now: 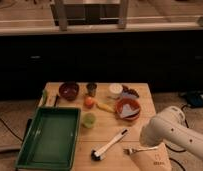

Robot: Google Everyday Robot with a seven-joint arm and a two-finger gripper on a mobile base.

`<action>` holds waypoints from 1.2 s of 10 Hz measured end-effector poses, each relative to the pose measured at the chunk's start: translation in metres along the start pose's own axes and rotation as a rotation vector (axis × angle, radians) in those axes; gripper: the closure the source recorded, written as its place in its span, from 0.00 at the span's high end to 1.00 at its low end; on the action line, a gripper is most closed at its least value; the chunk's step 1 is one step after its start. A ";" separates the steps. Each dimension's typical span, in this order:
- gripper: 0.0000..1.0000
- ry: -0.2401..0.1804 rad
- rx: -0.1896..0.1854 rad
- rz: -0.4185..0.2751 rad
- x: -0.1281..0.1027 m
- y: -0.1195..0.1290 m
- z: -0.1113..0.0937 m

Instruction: Place fork in plastic cup

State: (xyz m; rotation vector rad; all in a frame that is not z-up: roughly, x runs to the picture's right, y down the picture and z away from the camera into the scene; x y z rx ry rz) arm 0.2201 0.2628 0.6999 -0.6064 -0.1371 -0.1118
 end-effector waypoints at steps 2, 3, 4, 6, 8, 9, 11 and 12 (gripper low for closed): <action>0.39 0.001 -0.006 -0.006 -0.002 -0.002 -0.005; 0.47 0.001 -0.013 -0.002 0.000 0.001 -0.001; 0.59 0.005 -0.024 0.003 0.002 0.006 0.011; 0.77 0.008 -0.030 0.005 0.004 0.010 0.028; 0.80 0.019 -0.038 0.012 0.008 0.016 0.044; 0.80 0.023 -0.043 0.011 0.009 0.017 0.050; 0.80 0.022 -0.060 0.021 0.013 0.021 0.064; 0.80 0.021 -0.067 0.028 0.016 0.023 0.069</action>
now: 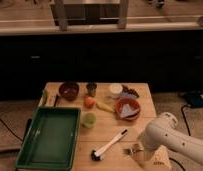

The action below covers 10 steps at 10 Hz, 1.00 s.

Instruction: Place fork in plastic cup

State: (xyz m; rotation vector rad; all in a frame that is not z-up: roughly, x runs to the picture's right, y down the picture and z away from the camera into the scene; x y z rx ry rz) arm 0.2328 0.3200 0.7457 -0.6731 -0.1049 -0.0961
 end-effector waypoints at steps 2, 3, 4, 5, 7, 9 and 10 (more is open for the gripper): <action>0.80 -0.007 -0.010 0.016 0.006 0.002 0.008; 0.75 -0.011 -0.017 0.025 0.009 0.003 0.014; 0.65 -0.011 -0.020 0.028 0.010 0.004 0.017; 0.51 -0.015 -0.022 0.029 0.011 0.004 0.020; 0.35 -0.016 -0.019 0.027 0.010 0.003 0.021; 0.16 -0.020 -0.016 0.024 0.009 0.002 0.017; 0.04 -0.020 -0.022 0.023 0.008 0.004 0.016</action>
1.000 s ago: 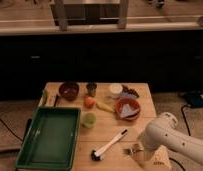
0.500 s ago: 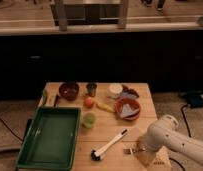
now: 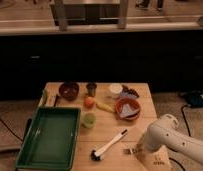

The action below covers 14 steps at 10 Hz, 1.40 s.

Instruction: Place fork in plastic cup

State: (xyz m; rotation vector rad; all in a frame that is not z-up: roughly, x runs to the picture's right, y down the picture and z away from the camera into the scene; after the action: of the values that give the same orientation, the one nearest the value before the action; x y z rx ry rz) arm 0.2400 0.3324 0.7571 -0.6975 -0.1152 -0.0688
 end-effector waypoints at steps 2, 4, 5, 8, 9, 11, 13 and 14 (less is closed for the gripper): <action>0.00 -0.006 -0.002 0.005 0.000 -0.002 0.004; 0.00 -0.007 -0.007 0.004 0.000 0.000 0.005; 0.00 -0.009 -0.006 0.003 0.000 0.001 0.003; 0.00 -0.010 -0.010 -0.017 -0.003 -0.004 -0.003; 0.00 -0.016 -0.001 -0.032 -0.006 -0.011 -0.010; 0.00 -0.029 -0.001 -0.066 -0.011 -0.019 -0.027; 0.00 -0.035 0.002 -0.107 -0.019 -0.029 -0.047; 0.00 -0.039 0.004 -0.139 -0.026 -0.034 -0.058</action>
State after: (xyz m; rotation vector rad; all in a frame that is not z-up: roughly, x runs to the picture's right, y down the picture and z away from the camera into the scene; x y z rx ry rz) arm 0.2159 0.2691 0.7314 -0.6866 -0.2009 -0.1878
